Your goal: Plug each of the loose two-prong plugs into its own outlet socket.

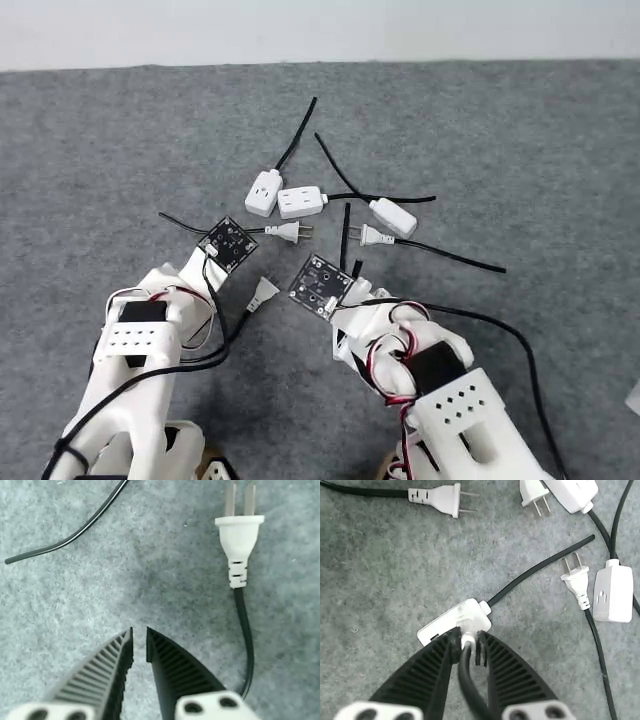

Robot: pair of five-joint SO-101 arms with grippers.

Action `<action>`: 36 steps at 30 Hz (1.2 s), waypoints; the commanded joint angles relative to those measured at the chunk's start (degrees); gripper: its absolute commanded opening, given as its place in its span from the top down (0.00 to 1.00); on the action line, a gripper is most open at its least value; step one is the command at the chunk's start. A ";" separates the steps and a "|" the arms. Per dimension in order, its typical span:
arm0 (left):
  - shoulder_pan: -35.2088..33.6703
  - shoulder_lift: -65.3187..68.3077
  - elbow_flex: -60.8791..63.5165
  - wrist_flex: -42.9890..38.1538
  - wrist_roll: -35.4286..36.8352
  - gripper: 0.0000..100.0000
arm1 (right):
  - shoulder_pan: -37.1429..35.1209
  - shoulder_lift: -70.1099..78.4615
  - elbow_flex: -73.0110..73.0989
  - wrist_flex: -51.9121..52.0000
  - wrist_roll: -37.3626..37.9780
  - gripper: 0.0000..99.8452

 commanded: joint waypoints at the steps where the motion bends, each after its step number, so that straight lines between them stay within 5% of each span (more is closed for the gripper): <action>1: -0.62 -1.23 -0.92 -1.58 0.62 0.96 | 0.04 1.45 -0.35 -0.75 2.29 0.99; 36: -0.62 -1.23 -0.92 -1.58 0.62 0.96 | -1.63 1.80 3.16 -2.77 6.77 0.99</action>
